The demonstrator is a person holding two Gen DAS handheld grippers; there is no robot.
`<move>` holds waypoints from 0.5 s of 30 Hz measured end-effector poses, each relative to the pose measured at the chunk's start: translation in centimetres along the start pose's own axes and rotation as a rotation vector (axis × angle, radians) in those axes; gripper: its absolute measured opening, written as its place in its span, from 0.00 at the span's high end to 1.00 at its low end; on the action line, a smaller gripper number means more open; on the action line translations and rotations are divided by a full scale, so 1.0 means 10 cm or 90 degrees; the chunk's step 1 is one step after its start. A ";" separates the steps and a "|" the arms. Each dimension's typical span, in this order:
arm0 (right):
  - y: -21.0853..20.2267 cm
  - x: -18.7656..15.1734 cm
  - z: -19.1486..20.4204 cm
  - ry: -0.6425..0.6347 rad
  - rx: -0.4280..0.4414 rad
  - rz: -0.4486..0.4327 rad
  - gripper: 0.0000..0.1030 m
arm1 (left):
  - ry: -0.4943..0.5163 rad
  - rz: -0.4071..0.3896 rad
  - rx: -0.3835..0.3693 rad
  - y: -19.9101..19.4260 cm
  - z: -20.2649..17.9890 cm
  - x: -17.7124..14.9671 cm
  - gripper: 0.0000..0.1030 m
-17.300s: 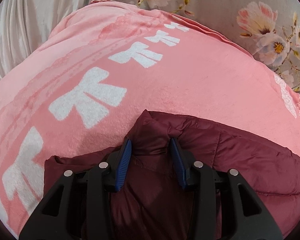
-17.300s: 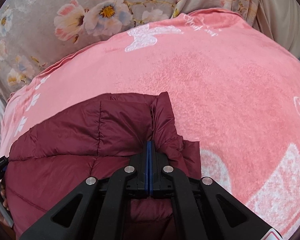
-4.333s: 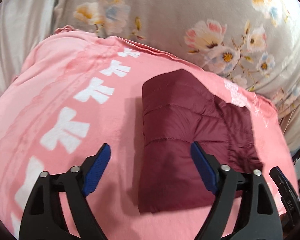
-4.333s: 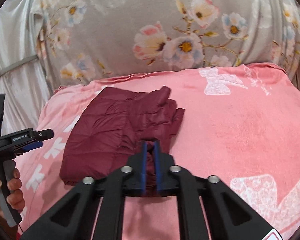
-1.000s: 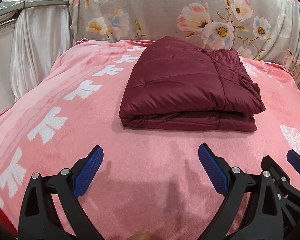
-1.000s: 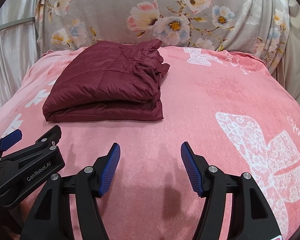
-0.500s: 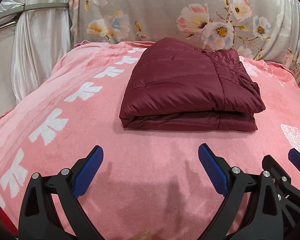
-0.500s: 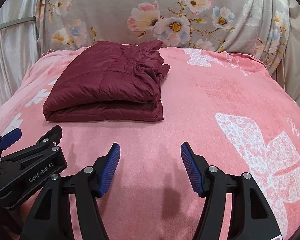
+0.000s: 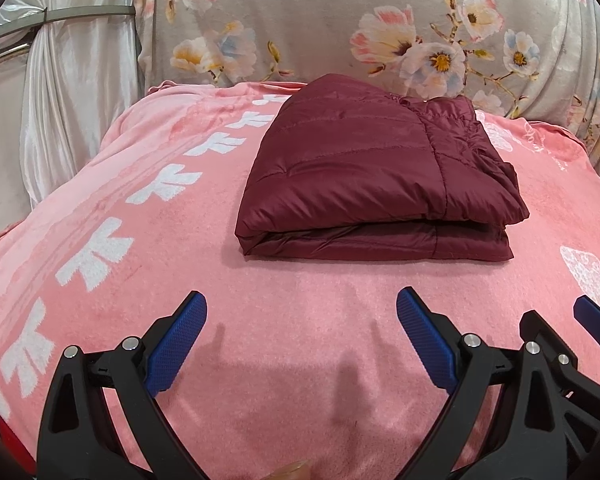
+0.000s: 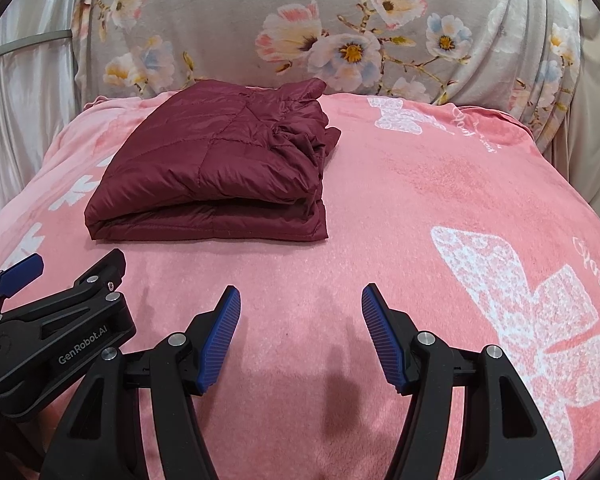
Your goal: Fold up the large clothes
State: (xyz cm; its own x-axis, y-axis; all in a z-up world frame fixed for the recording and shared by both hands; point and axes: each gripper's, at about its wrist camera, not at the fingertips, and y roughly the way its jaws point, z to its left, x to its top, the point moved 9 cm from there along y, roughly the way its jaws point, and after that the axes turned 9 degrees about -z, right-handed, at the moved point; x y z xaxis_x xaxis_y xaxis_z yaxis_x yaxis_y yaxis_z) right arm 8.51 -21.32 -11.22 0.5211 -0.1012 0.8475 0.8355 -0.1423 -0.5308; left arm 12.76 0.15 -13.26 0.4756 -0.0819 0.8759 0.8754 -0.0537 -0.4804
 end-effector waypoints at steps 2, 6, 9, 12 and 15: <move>0.00 0.00 0.00 0.000 0.000 0.000 0.40 | 0.002 0.000 0.001 0.01 0.00 0.01 0.09; 0.00 0.00 0.00 0.000 -0.001 -0.002 0.40 | 0.003 -0.001 0.003 0.00 -0.01 -0.01 0.09; 0.00 0.00 0.00 0.000 -0.002 -0.002 0.40 | 0.003 -0.002 0.002 0.00 0.00 0.00 0.09; 0.00 0.00 0.00 0.000 -0.002 -0.002 0.40 | 0.004 -0.002 0.003 0.00 0.00 0.00 0.09; 0.00 0.00 0.00 0.000 -0.002 -0.002 0.40 | 0.005 -0.003 0.004 0.00 0.00 0.00 0.09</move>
State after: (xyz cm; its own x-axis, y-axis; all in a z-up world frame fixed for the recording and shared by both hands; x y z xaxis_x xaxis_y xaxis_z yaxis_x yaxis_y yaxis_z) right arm 8.52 -21.31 -11.20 0.5181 -0.1004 0.8494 0.8368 -0.1459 -0.5277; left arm 12.76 0.14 -13.29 0.4709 -0.0890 0.8777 0.8782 -0.0476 -0.4760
